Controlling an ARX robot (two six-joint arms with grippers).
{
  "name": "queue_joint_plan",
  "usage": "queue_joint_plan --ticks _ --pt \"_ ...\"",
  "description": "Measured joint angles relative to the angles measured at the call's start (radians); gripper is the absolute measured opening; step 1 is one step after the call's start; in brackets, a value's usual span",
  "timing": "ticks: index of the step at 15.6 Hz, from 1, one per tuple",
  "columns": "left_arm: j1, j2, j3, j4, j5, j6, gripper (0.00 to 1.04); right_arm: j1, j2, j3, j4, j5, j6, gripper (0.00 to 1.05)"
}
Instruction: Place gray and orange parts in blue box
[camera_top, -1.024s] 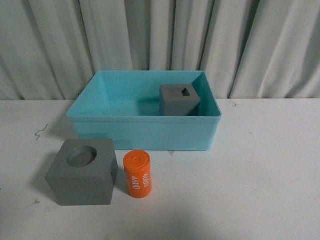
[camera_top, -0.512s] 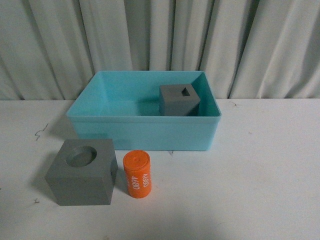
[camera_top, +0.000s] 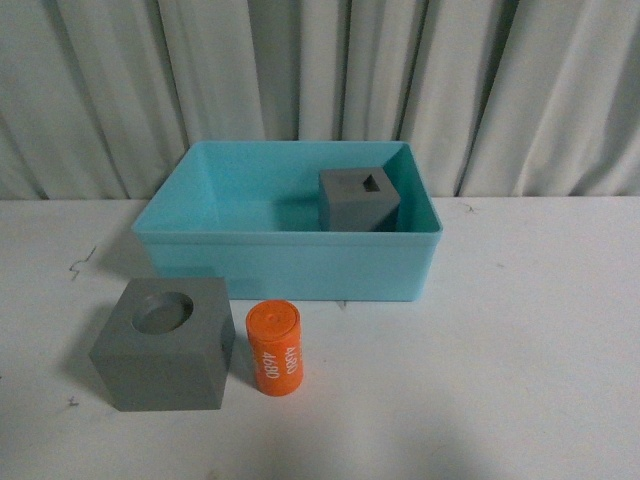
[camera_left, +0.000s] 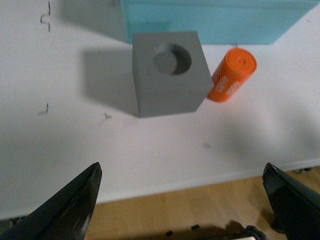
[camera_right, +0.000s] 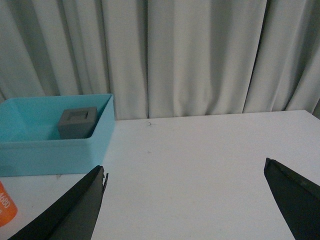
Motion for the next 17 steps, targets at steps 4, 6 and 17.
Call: queue_joint_plan --ticks 4,6,17 --pt "-0.123 0.509 0.2 0.347 -0.153 0.015 0.98 0.0 0.0 0.0 0.0 -0.001 0.0 0.98" --pt "-0.127 0.693 0.277 0.432 -0.213 0.053 0.98 0.0 0.0 0.0 0.0 -0.001 0.0 0.98" --pt "-0.09 1.038 0.386 0.521 -0.294 0.108 0.98 0.0 0.0 0.0 0.0 -0.001 0.0 0.98"
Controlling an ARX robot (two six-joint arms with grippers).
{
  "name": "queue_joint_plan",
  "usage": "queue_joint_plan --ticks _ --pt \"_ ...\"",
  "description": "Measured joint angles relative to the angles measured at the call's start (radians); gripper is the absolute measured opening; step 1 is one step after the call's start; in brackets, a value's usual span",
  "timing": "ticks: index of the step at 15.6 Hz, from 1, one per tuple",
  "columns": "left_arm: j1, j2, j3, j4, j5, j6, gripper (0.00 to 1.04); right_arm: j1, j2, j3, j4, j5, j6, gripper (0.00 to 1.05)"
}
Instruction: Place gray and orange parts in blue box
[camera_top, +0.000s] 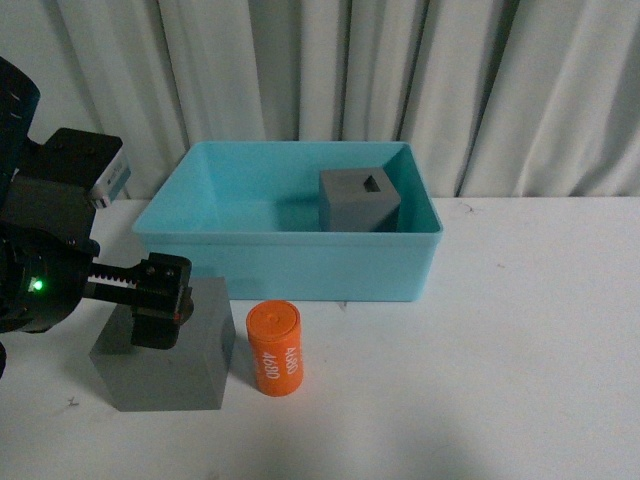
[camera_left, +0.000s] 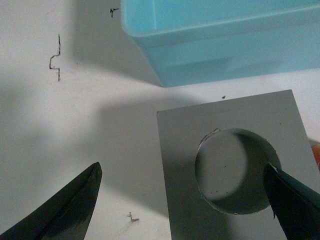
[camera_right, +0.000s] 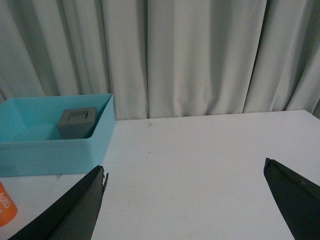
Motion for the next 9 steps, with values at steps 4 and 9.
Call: queue_joint_plan --ticks 4,9 --pt "-0.005 0.062 0.029 0.017 -0.007 0.002 0.98 0.0 0.0 0.0 0.0 0.0 0.0 0.98" --pt "0.007 0.134 0.063 0.032 -0.007 0.018 0.98 0.0 0.0 0.0 0.0 0.0 0.0 0.98"
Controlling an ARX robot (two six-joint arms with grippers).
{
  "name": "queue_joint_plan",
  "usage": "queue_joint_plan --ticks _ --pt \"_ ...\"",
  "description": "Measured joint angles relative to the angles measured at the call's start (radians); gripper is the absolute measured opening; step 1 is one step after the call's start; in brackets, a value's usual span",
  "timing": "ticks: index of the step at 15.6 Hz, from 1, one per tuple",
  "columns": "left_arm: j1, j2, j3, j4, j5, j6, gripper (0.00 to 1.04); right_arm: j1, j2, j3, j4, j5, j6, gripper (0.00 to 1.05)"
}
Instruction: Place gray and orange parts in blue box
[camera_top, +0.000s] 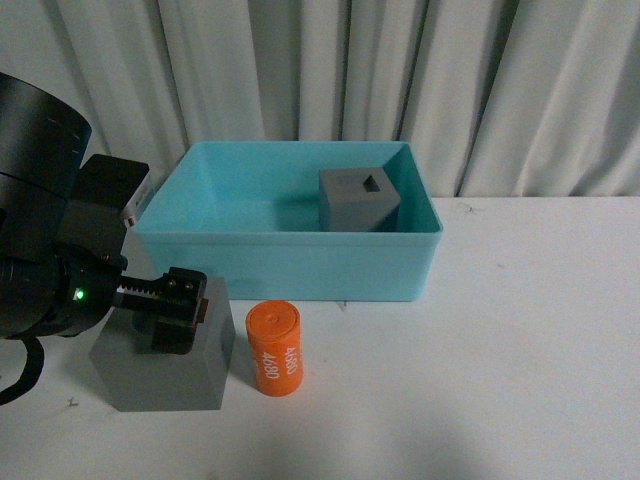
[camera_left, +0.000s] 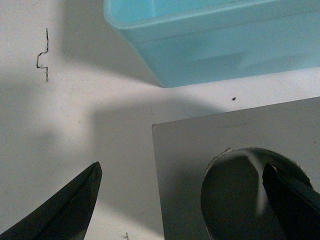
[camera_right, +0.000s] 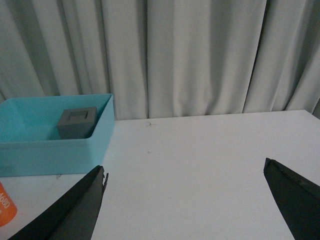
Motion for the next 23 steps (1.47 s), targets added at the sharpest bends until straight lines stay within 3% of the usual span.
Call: queue_joint_plan --ticks 2,6,11,12,14,18,23 --pt "0.001 0.013 0.006 -0.008 0.023 -0.021 0.69 0.0 0.0 0.0 0.0 0.0 0.0 0.98" --pt "-0.001 0.006 0.006 -0.032 0.026 -0.045 0.25 0.0 0.0 0.0 0.0 0.0 0.0 0.98" --pt "0.002 -0.186 0.01 -0.267 0.172 -0.155 0.18 0.0 0.0 0.0 0.0 0.0 0.0 0.98" --pt "0.005 -0.335 0.07 -0.365 0.24 -0.2 0.18 0.0 0.0 0.0 0.0 0.0 0.0 0.98" --pt "0.0 -0.415 0.208 -0.385 0.267 -0.228 0.18 0.0 0.0 0.0 0.0 0.0 0.0 0.98" --pt "-0.041 -0.278 0.418 -0.3 0.201 -0.174 0.18 0.0 0.0 0.0 0.0 0.0 0.0 0.98" --pt "-0.043 0.057 0.554 -0.181 0.022 -0.023 0.18 0.0 0.0 0.0 0.0 0.0 0.0 0.98"
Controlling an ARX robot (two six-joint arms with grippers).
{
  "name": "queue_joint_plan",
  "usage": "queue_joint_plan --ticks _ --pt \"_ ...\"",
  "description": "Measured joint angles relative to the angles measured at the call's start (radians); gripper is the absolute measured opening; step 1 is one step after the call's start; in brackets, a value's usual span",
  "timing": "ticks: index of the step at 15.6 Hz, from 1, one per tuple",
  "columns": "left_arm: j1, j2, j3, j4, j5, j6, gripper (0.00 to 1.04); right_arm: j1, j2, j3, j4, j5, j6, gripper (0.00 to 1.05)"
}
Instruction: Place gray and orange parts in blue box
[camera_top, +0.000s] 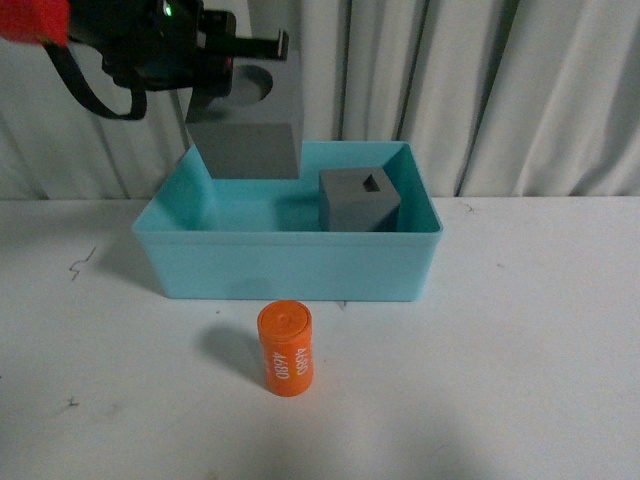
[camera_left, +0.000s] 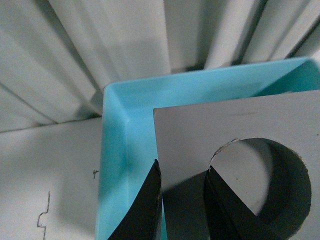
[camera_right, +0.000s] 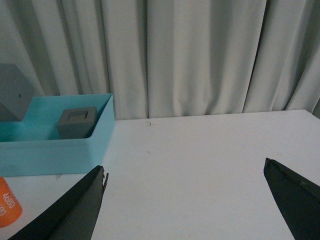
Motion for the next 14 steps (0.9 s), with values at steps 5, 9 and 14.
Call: queue_joint_plan --ticks 5,9,14 --pt "0.035 0.144 0.031 0.027 -0.053 0.078 0.18 0.0 0.0 0.0 0.0 0.0 0.0 0.98" --pt "0.041 0.158 0.033 0.035 -0.066 0.085 0.18 0.0 0.0 0.0 0.0 0.0 0.0 0.98" --pt "0.067 0.177 -0.013 0.063 -0.058 0.096 0.74 0.0 0.0 0.0 0.0 0.0 0.0 0.98"
